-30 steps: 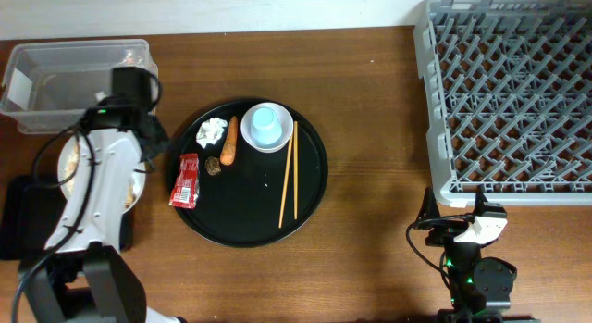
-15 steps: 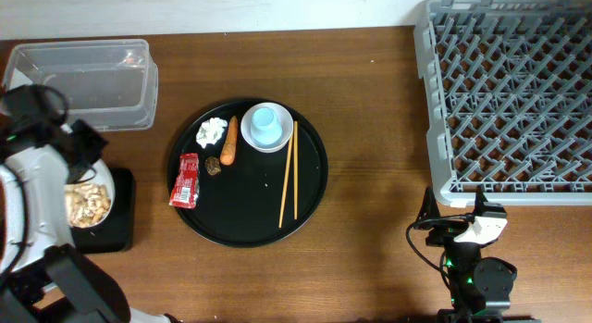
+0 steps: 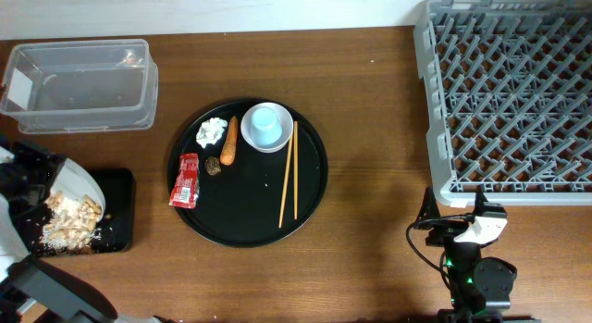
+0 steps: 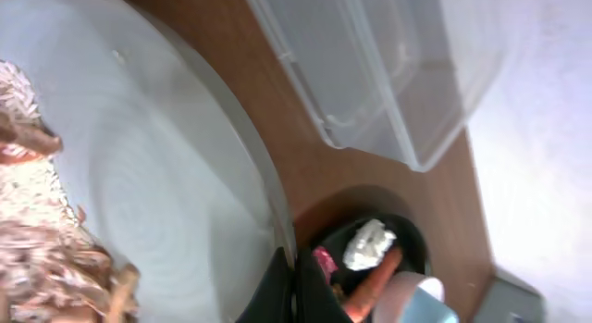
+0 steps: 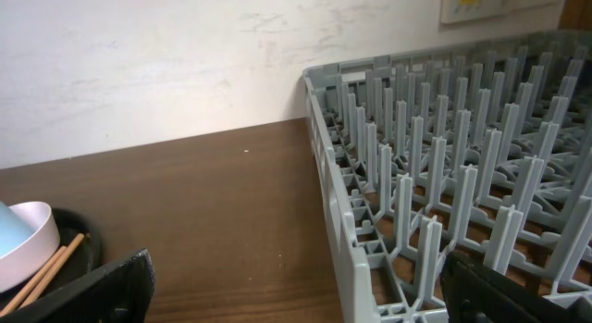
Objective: Sort waste into correct bins and load items into the dishwasher rack
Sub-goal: 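Tilt the plate to dump rice and shells onto the black tray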
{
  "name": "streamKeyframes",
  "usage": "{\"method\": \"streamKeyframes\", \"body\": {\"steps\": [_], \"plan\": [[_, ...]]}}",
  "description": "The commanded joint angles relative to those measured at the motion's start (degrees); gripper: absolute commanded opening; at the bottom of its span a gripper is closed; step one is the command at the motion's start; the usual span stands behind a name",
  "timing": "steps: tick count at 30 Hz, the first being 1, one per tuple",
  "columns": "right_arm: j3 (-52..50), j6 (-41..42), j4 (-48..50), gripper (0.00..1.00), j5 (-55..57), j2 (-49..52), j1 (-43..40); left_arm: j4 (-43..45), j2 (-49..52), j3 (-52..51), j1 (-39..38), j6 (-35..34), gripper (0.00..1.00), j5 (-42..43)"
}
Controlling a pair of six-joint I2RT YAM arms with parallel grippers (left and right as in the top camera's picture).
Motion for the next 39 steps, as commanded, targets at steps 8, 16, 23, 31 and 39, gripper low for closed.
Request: {"method": "streamKeyframes", "body": {"steps": [8,16,23,31,39], "plan": [[-0.2,0.44,-0.5,0.98,0.94,-0.37,0.31,1.11,-1.73,1.31,7.39,0.42,0.01,18.51],[-0.2,0.44,-0.5,0.98,0.94,-0.37,0.31,0.9,-1.73,1.31,13.25,-1.51,0.01,28.24],[-0.2,0.44,-0.5,0.98,0.94,-0.37,0.31,0.28,-1.73,1.29,14.91,-3.19,0.01,31.93],[-0.2,0.44,-0.5,0.98,0.94,-0.37,0.31,0.74,-1.73,1.2,17.79,-5.35,0.01,35.34],[-0.2,0.44,-0.5,0.98,0.92,-0.37,0.31,0.92,-1.2,1.09,18.47,-5.33,0.01,36.65]]}}
